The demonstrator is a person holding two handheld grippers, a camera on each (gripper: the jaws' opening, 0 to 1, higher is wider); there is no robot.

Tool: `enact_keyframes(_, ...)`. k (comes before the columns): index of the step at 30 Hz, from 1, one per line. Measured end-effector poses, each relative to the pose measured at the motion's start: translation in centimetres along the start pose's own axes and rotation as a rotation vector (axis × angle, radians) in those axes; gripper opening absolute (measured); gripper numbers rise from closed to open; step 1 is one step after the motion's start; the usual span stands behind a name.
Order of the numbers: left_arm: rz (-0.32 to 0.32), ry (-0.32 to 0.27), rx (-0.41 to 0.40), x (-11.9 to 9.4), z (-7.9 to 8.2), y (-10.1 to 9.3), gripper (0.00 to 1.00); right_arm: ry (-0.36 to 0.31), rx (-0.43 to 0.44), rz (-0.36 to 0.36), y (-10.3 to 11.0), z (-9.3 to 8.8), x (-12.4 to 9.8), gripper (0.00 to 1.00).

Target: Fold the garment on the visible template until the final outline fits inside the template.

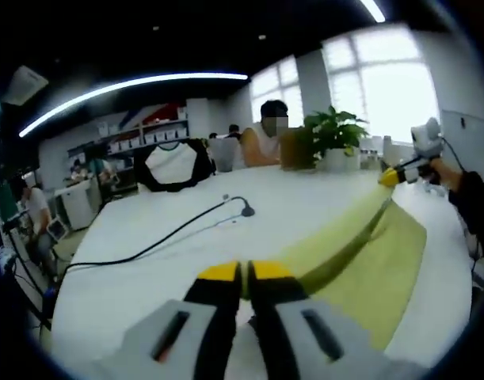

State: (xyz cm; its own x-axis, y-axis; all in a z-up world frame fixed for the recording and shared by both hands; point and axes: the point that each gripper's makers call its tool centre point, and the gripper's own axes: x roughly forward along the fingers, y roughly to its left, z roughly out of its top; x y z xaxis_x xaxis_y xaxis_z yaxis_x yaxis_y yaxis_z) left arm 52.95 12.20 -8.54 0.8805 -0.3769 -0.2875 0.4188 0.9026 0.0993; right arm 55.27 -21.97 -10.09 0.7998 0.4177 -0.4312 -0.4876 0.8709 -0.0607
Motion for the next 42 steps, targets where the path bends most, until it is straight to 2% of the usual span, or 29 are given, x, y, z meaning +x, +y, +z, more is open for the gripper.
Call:
enact_keyframes(8,0.007,0.079,0.009,1.7,-2.5,0.2,0.04,0.031,0.018,-0.014,-0.6,-1.7,1.6,0.00)
enact_keyframes(18,0.014,0.112,-0.014,3.0,-4.1,0.5,0.04,0.073,0.018,-0.027,-0.7,-3.2,2.9,0.00)
enact_keyframes(28,0.024,0.159,0.010,4.2,-5.8,0.7,0.04,0.119,0.019,-0.047,-0.9,-5.1,4.6,0.00)
enact_keyframes(42,0.036,0.195,0.032,5.3,-7.1,0.9,0.04,0.151,-0.003,-0.051,-1.3,-6.3,5.8,0.01)
